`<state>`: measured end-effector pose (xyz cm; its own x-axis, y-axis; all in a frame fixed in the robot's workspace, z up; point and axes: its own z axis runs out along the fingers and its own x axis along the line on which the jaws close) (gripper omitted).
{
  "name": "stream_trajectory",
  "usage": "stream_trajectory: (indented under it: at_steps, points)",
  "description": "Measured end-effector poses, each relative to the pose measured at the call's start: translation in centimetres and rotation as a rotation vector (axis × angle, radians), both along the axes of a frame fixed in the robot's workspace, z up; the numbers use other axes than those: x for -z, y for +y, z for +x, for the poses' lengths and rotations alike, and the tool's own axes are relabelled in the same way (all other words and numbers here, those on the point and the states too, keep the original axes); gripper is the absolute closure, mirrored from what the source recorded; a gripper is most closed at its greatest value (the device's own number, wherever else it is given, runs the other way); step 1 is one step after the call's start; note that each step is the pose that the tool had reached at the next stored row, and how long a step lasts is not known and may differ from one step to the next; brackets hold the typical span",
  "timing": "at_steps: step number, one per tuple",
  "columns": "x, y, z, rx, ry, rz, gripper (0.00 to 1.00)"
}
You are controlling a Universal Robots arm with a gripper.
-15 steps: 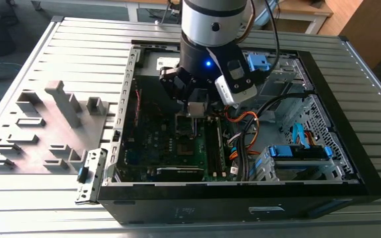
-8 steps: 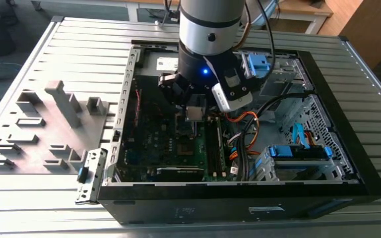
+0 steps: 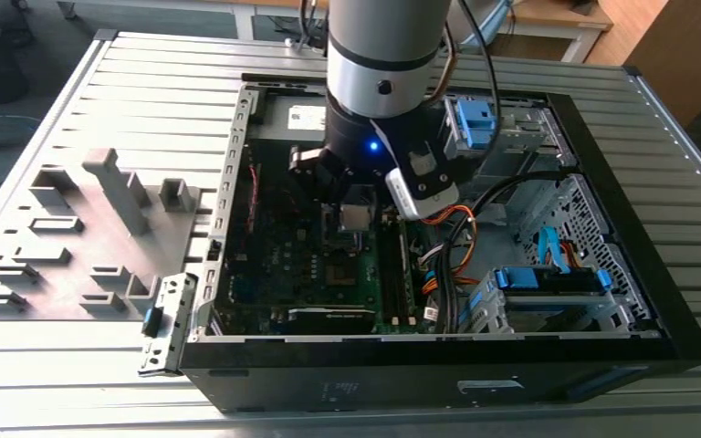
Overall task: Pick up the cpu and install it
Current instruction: 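Place the cpu into insertion slot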
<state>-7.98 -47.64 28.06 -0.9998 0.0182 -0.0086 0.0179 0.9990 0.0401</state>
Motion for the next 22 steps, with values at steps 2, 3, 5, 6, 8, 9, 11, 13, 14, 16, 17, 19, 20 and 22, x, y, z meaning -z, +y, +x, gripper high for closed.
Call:
stream_trajectory:
  at_steps: [2,3,5,6,8,9,11,13,14,16,17,19,20,22]
  points:
    - [0.31,-0.08,-0.09,0.0,0.0,-0.0002,0.53]
    - [0.46,-0.1,-0.15,0.0,-0.0001,-0.0002,0.53]
    - [0.78,-0.14,-0.31,0.001,-0.0001,-0.0003,0.53]
    - [0.94,-0.16,-0.39,0.001,-0.0001,-0.0003,0.53]
    - [1.15,-0.19,-0.48,0.002,0.0,-0.0003,0.53]
    - [1.24,-0.22,-0.49,0.003,0.0,-0.0004,0.53]
    - [1.44,-0.33,-0.5,0.004,0.0001,-0.0005,0.53]
    - [1.77,-0.4,-0.51,0.005,-0.0001,-0.0002,0.53]
    - [1.95,-0.41,-0.52,0.006,0.0,-0.0002,0.53]
    - [2.29,-0.43,-0.52,0.007,0.0,-0.0002,0.53]
    - [2.46,-0.44,-0.53,0.008,-0.0001,-0.0002,0.53]
    - [2.77,-0.47,-0.54,0.009,0.0,-0.0002,0.53]
    - [2.93,-0.49,-0.55,0.009,-0.0001,-0.0002,0.53]
    - [3.23,-0.53,-0.57,0.01,0.0,-0.0003,0.53]
